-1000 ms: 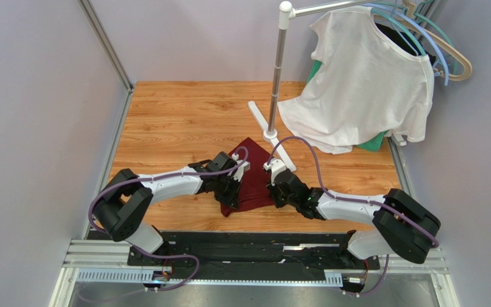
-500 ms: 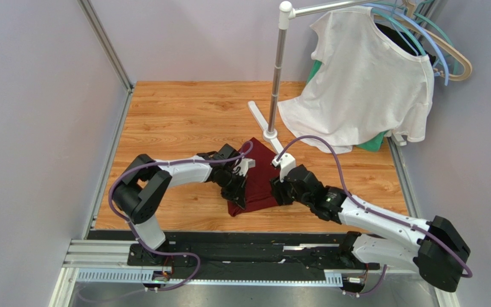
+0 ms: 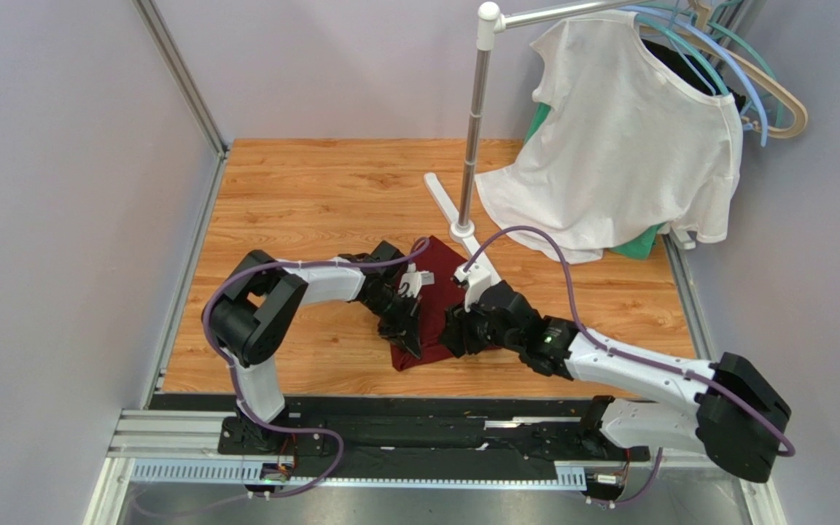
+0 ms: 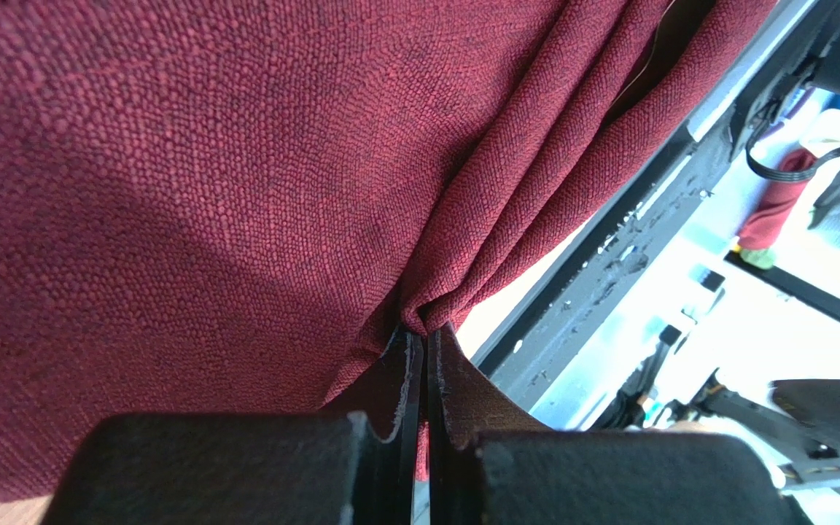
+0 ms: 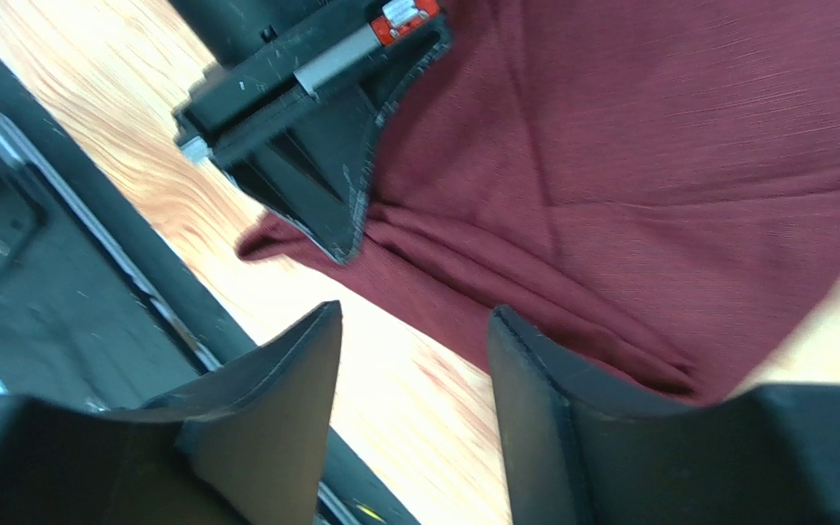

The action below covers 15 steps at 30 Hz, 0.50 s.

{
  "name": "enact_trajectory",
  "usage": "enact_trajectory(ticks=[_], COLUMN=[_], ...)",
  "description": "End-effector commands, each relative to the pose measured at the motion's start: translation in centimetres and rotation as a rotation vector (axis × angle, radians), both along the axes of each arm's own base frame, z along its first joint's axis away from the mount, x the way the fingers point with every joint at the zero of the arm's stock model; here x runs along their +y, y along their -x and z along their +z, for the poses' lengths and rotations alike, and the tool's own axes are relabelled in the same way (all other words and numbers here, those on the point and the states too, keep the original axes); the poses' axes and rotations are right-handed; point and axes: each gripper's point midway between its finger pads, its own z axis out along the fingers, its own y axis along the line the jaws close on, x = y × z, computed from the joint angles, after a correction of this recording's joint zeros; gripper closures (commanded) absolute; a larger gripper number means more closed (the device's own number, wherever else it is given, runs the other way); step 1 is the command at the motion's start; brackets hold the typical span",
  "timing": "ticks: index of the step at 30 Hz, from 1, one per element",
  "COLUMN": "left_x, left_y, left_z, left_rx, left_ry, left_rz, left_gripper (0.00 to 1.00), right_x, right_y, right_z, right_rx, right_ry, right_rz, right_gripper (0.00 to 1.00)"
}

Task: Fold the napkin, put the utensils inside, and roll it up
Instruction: Roll the napkin at the center of the board.

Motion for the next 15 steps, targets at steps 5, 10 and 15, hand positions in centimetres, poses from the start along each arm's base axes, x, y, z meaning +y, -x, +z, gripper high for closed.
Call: enact_trajectory(ticks=[5,10,15], left_x=[3.5,3.4,3.4], left_y=[1.3,1.3,1.2], left_z=[-4.1,-4.1,-4.2], left_rx=[0.017,0.019,0.018], left_ry=[-0.193,-0.193,-0.197], left_rz=[-0.034,-0.036,-0.038], left_gripper=[1.0,1.0,1.0], right_x=[4.5,4.2,3.9], right_y=[1.0,1.8,2.4], right_z=[-0.3,-0.3,-1.6], right_rx=[0.235,0.31,0.373], right_ry=[-0.201,-0.247,-0.213], right_rz=[-0.064,-0.129,-0.154], right_gripper=[0.51,0.51,0.51])
